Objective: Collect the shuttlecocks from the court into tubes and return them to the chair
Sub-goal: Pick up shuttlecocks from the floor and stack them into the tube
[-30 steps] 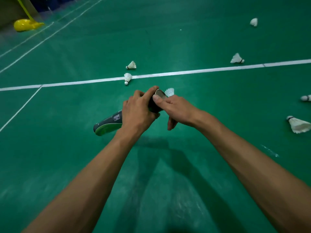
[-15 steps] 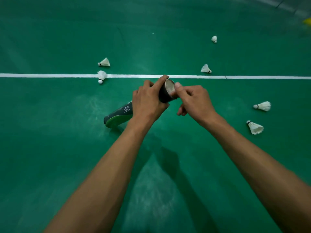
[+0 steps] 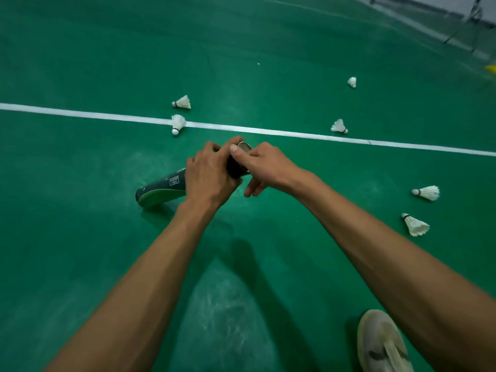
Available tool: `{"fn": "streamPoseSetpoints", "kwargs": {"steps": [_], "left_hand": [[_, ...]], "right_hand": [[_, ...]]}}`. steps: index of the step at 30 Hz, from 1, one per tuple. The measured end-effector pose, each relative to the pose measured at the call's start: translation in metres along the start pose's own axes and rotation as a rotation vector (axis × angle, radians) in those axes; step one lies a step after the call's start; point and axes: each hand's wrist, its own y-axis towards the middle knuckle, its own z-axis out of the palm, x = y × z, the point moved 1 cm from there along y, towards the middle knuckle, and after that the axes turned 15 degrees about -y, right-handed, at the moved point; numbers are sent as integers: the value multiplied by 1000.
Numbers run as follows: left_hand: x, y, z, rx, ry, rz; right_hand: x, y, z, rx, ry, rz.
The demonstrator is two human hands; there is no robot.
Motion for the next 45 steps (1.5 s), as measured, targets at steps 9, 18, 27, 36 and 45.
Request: {"fn": "streamPoseSetpoints", "kwargs": {"steps": [9, 18, 27, 36, 45], "left_hand": [[49, -8, -47, -98, 144, -52], [53, 11, -38, -167, 193, -136], [35, 46, -2, -159, 309, -157], [32, 44, 24, -114, 394, -199], [24, 48, 45, -27, 427, -301]], "right_hand": [[30, 31, 53, 207, 134, -160], [14, 66, 50, 244, 262, -224], [-67, 164, 47, -255, 272, 176], [-155, 211, 64, 75, -357, 175], [-220, 256, 46, 246, -575, -55]]}}
